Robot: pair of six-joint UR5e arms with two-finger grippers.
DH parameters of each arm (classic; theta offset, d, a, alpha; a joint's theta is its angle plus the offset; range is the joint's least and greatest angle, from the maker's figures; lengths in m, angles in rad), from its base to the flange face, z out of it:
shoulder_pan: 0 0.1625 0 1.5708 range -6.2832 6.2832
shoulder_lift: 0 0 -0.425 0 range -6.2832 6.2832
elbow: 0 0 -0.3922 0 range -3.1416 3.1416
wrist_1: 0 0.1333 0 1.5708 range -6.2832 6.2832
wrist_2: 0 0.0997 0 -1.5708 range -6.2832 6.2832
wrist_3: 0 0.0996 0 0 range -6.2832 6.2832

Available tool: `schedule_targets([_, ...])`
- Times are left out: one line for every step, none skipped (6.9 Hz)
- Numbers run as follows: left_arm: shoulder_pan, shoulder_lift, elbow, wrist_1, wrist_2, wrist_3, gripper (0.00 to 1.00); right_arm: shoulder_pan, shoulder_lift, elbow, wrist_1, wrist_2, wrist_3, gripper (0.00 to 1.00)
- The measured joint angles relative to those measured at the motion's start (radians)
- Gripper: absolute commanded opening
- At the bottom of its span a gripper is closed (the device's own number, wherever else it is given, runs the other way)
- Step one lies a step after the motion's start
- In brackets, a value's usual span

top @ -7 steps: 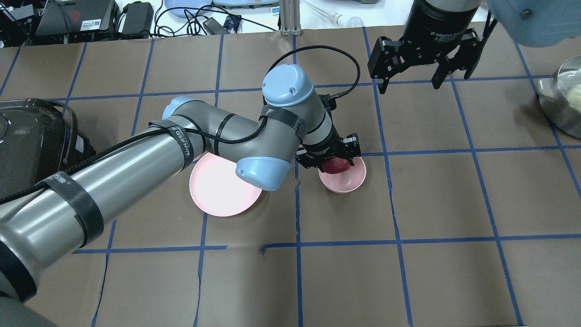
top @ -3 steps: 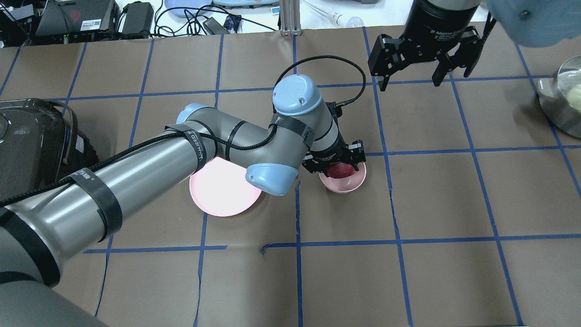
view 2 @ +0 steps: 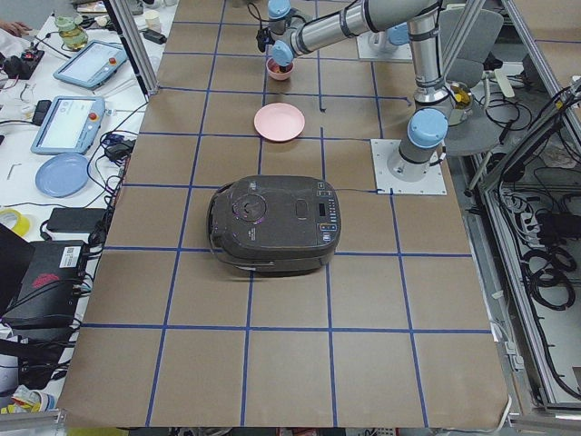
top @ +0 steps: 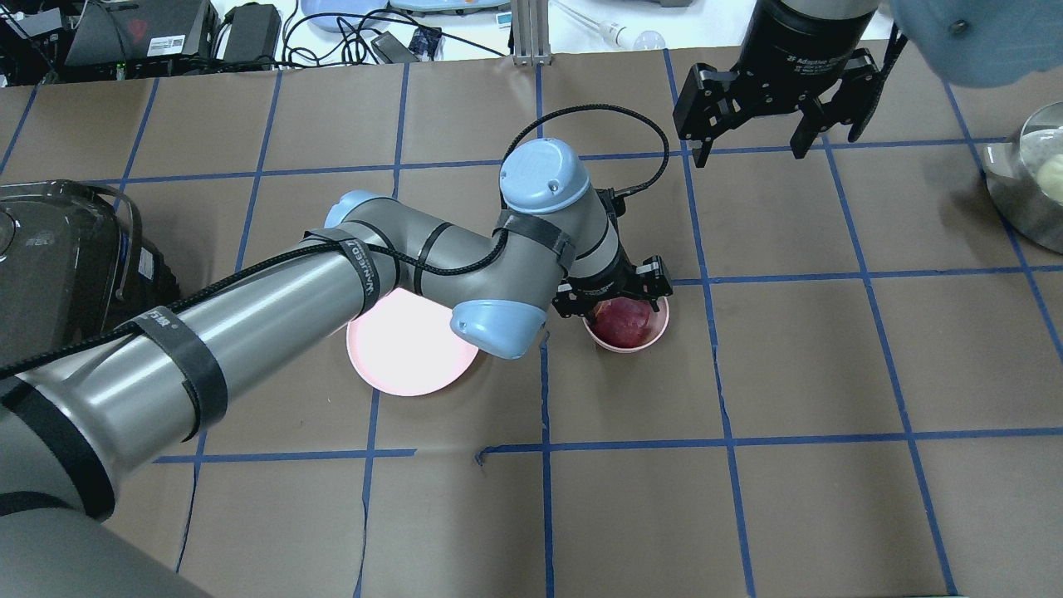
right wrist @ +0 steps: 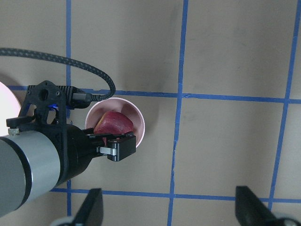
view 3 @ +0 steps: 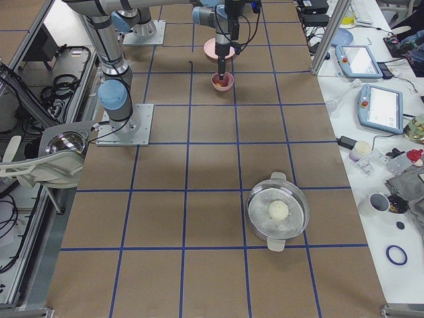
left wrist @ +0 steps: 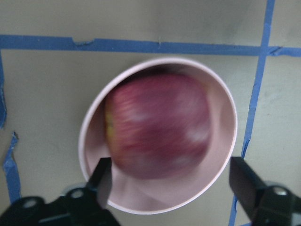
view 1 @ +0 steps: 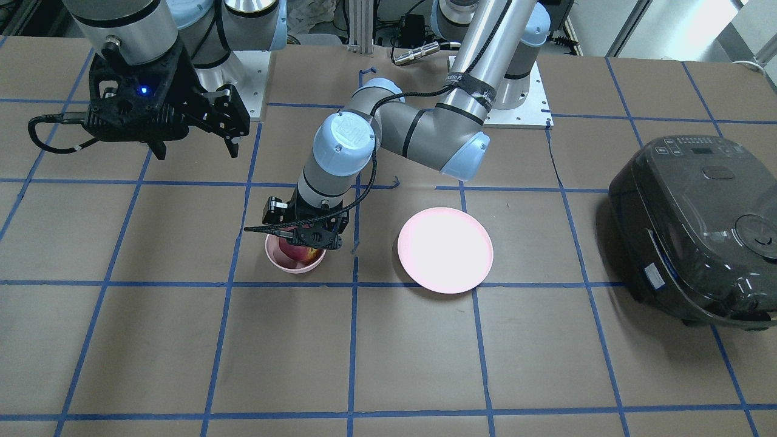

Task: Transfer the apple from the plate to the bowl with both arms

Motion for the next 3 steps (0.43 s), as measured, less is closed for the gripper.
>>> schedule_targets([0.008, 0.017, 0.003, 0.000, 0.001, 0.011, 1.00, -0.001, 0.000, 0.000, 0.000, 0.000, 0.000, 1.00])
schedule_targets([0.042, 0.053, -0.003, -0.010, 0.023, 0.062, 1.00, -0.001, 0.000, 0.000, 0.000, 0.000, 0.000, 1.00])
schedule_targets([0.104, 0.102, -0.020, -0.036, 0.056, 0.152, 1.00, -0.001, 0.000, 0.000, 0.000, 0.001, 0.000, 1.00])
